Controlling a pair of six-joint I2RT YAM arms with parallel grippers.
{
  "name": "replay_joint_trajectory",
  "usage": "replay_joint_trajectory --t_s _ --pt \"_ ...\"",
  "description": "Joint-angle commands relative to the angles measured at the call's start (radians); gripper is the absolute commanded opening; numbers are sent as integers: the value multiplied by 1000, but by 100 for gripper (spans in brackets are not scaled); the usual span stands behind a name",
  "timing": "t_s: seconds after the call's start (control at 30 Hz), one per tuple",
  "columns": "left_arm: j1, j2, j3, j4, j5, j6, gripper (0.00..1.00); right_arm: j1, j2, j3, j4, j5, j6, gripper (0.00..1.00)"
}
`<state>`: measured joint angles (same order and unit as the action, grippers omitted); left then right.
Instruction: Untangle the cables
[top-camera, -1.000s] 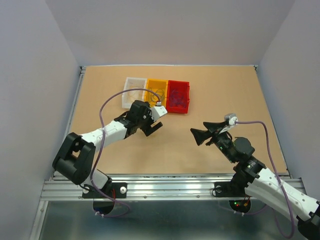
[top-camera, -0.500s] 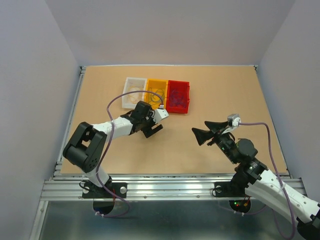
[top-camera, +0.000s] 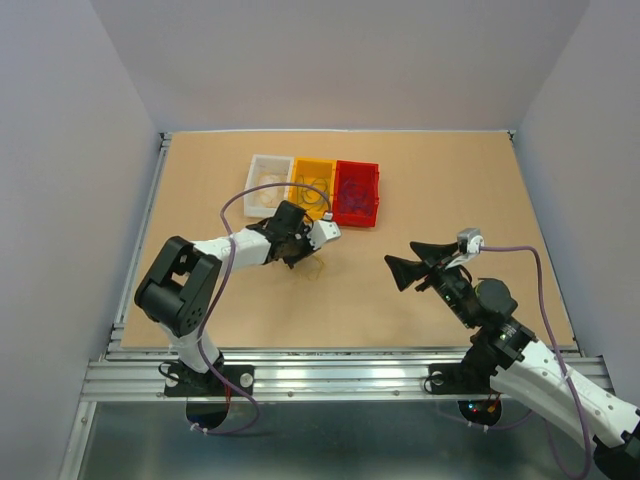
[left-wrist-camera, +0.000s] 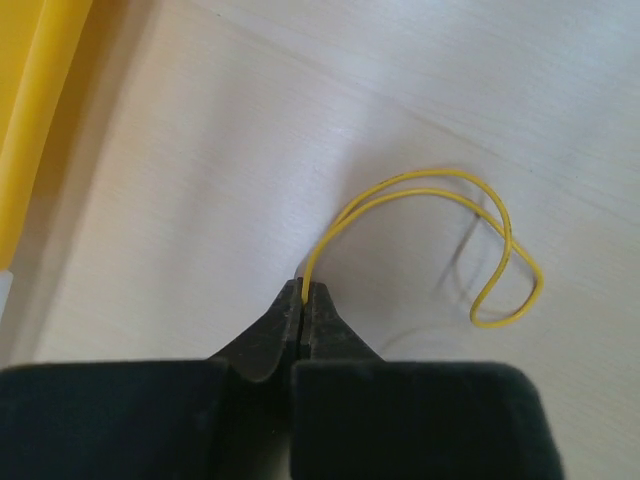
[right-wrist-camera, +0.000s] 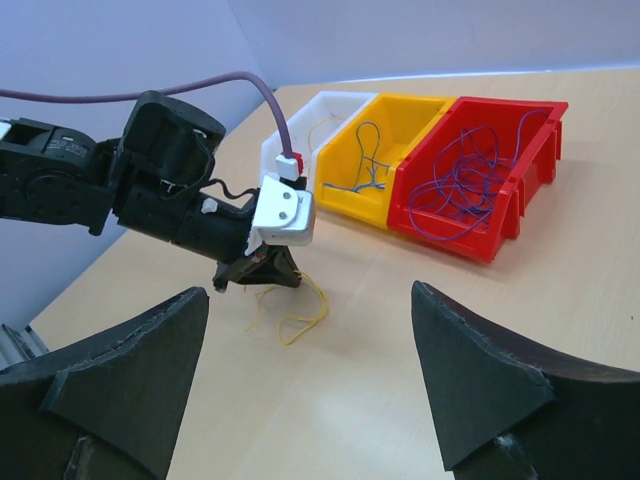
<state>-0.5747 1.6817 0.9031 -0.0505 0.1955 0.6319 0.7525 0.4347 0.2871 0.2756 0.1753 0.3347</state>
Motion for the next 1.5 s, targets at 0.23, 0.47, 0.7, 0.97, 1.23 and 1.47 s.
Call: replay_joint_trajectory --t_s 0.23,0.47,0.7,0.97,1.23,1.47 --pt "39 -120 63 -97 96 -31 0 -2 -11 9 34 -3 -16 87" --pt "194 -197 218 -140 110 -83 0 -2 7 15 36 0 -13 87" --pt "245 -143 382 -167 -96 -107 0 -2 24 17 42 -3 -11 87" --pt "269 111 623 -108 -200 -227 0 -2 24 17 43 6 -11 87" --pt "323 420 832 -66 -160 -350 0 -2 19 14 43 10 -16 87" --pt "378 429 743 -5 -142 -371 0 -2 2 7 43 9 -17 87"
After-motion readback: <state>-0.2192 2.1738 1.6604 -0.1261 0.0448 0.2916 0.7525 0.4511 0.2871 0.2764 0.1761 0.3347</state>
